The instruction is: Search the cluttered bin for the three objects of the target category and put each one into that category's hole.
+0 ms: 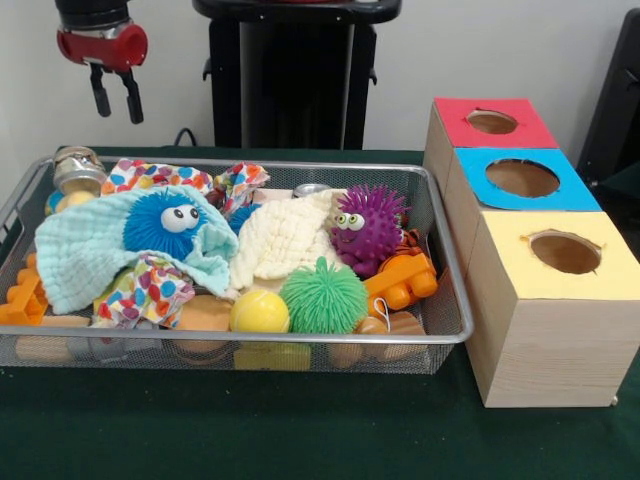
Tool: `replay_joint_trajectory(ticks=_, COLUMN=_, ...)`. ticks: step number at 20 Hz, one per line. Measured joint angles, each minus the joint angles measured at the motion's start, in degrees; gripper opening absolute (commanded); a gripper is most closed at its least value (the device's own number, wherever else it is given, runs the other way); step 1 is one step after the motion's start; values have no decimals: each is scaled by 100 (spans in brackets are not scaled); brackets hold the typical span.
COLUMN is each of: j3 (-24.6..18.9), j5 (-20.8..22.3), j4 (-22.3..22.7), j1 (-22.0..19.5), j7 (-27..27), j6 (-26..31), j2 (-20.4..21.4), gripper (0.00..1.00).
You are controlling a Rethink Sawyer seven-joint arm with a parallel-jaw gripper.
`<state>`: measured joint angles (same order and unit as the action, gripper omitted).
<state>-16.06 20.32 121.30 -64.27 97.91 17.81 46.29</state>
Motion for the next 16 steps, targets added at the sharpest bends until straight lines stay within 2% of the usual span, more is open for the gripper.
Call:
replay_joint_trajectory(ticks=7, j3=-61, j5=2, j4=-227, j1=-88, j7=0, j6=215, j2=-1, gripper=100)
replay_joint_trajectory(ticks=16, j3=-71, j5=6, j4=-778, j1=-90, j7=0, j6=462, j2=-108, gripper=100)
